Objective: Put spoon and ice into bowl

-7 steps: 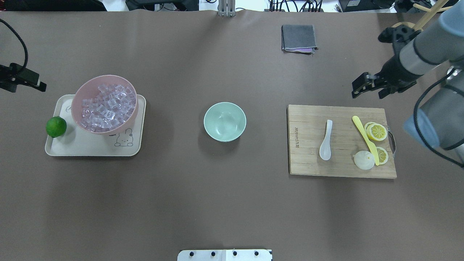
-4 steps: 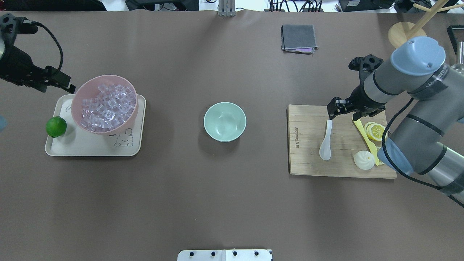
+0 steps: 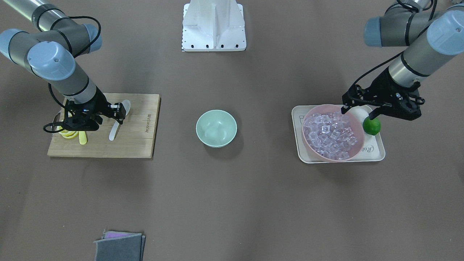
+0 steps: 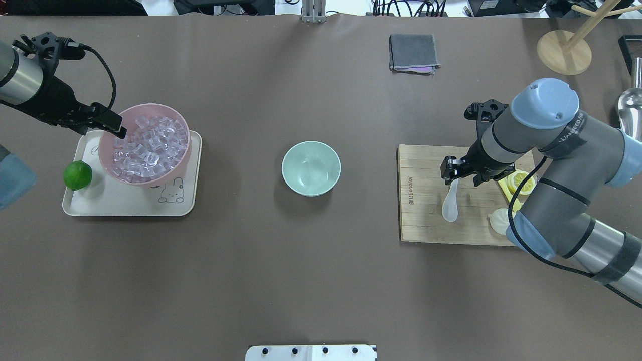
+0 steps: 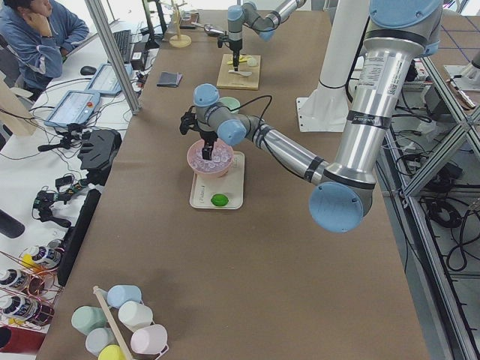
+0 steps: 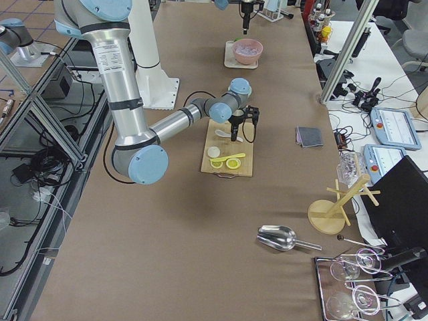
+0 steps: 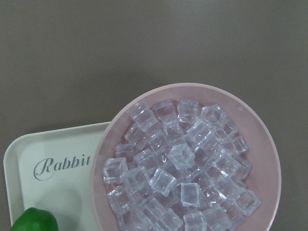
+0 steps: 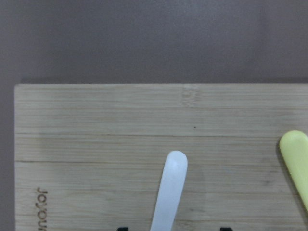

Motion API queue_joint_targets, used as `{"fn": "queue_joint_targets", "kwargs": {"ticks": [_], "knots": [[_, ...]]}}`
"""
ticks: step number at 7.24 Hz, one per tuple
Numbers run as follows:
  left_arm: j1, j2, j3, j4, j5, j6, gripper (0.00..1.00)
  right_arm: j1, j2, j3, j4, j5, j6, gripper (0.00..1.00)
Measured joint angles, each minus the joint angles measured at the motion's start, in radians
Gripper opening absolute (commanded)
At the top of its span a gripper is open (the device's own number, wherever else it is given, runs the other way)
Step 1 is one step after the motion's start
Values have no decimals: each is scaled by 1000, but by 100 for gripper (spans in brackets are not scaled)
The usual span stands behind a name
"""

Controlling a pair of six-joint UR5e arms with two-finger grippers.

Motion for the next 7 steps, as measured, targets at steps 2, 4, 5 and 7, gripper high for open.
{"fn": "queue_joint_targets", "kwargs": {"ticks": [2,4,5,7], "knots": [[9,-7,4,0,4,-1,96,-16,1,-19,0,-17,3,39],[10,-9,4,0,5,-1,96,-19,2,-26,0,-20,4,0],[10,-9,4,0,5,-1,96,-20,2,-26,-1,-19,3,0],[10,-9,3,0,5,-1,96,-19,2,-19,0,-12,3,0]]}}
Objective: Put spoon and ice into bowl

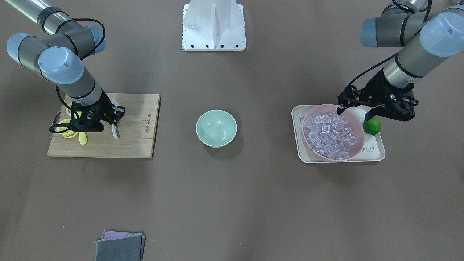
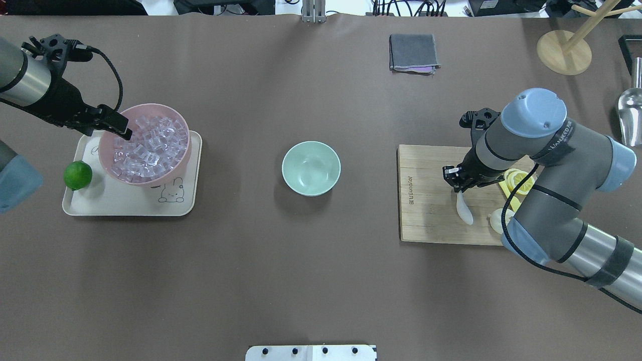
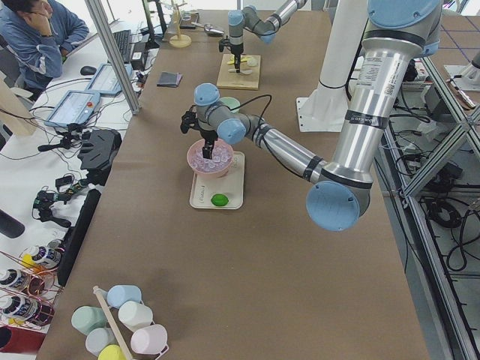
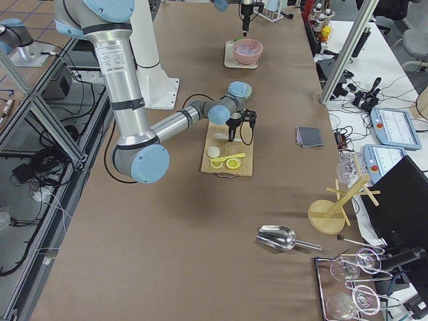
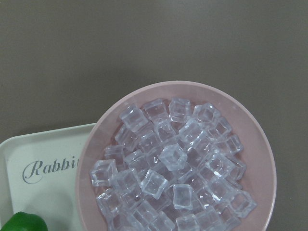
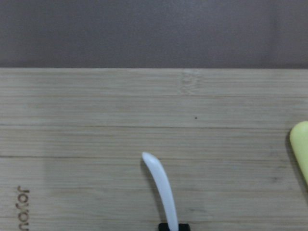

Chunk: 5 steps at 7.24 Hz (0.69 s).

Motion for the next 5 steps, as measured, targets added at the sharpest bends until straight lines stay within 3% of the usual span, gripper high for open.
{"fn": "queue_joint_targets", "kwargs": {"ticks": [2,5], "knots": [[0,0,0,-1,0,0,96,3,20,5,0,2,25,0],[11,3,-3,-4,45,1,96,-21,218,-53,-1,-22,340,0]]}}
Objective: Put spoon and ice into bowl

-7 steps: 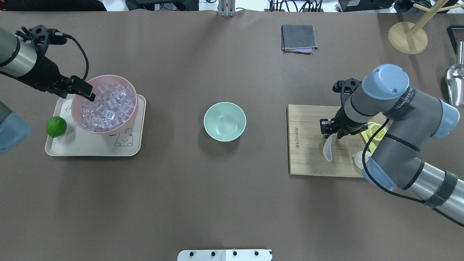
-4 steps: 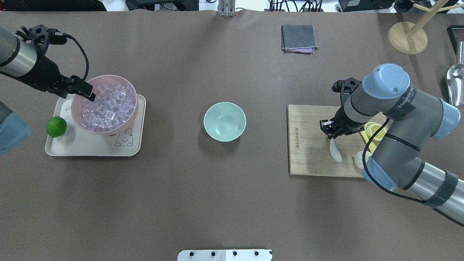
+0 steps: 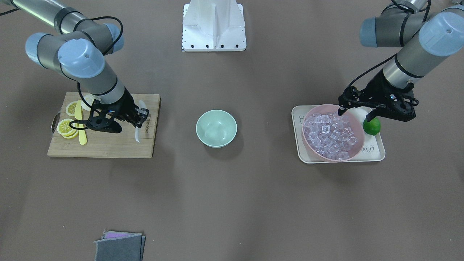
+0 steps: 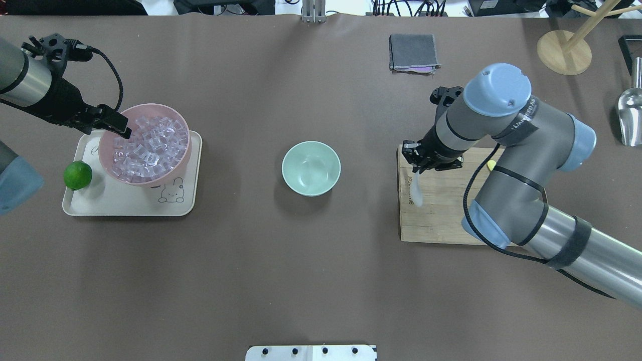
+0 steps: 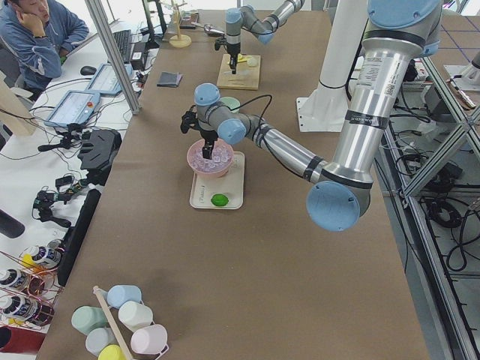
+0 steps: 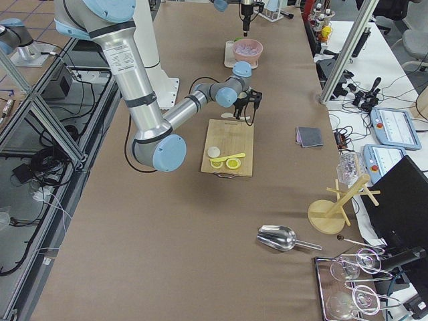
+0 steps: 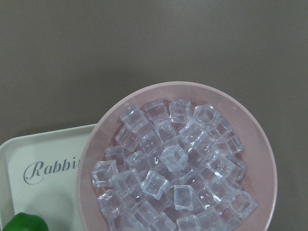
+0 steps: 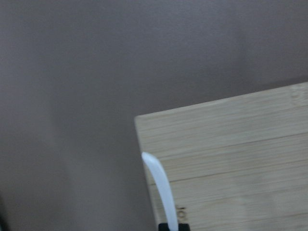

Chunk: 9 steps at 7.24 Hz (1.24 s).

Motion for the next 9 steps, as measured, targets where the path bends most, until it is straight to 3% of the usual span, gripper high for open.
{"fn": "queue_joint_targets", "kwargs": {"ticks": [3,5,8,9], "knots": [[47,-8,7,-2,30,4,93,-45,256,-186,1,-107,272,0],[80,-42,32,0,67,1,91,-73,304,-227,27,-180,395,0],[109,-54,58,-2,78,8,77,-129,314,-241,64,-280,513,0],[111,-59,70,-3,78,11,70,-135,314,-241,67,-291,519,21]]}}
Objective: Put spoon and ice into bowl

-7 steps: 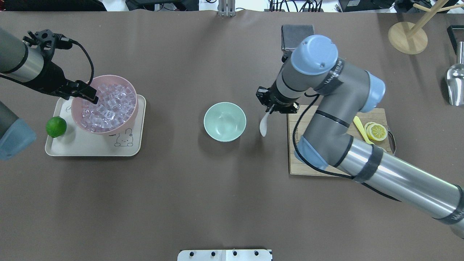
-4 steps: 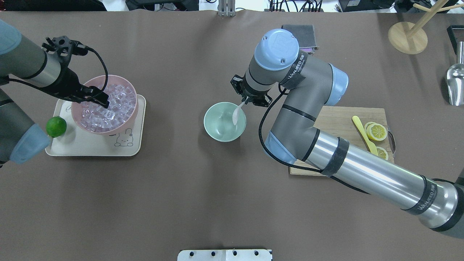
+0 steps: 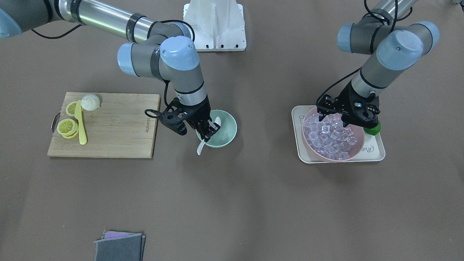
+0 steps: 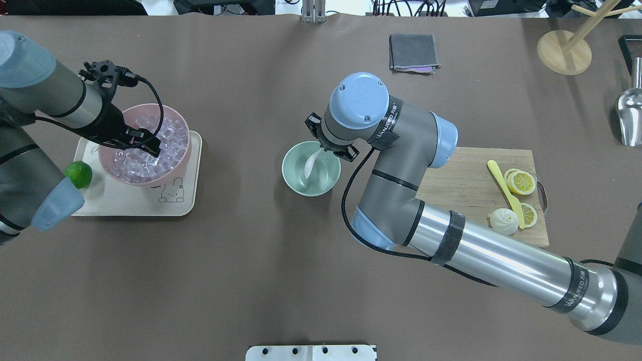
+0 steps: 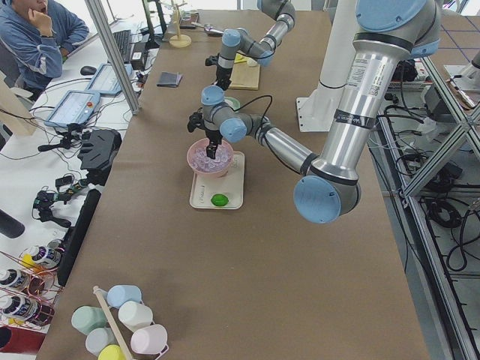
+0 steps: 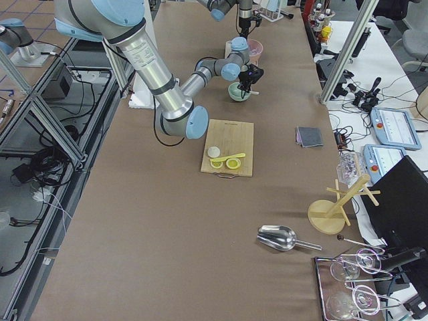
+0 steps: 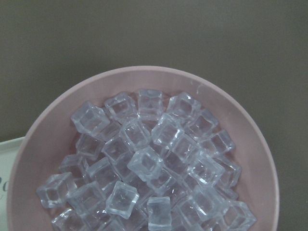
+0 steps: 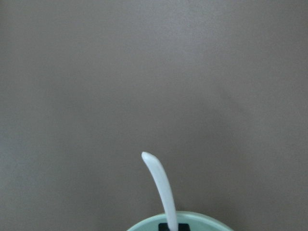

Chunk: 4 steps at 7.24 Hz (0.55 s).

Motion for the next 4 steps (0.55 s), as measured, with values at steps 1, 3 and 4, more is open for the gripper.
{"fn": "queue_joint_targets", "kwargs": {"ticks": [1,3,4], "knots": [[0,-7,10,0,-1,1,66,-2,0,-1,3,-5,1,98],[1,-15,26,0,-2,2,66,1,-3,6,7,-4,-2,100],[1,-18,31,-1,-3,2,66,14,-18,29,5,13,-26,100]]}}
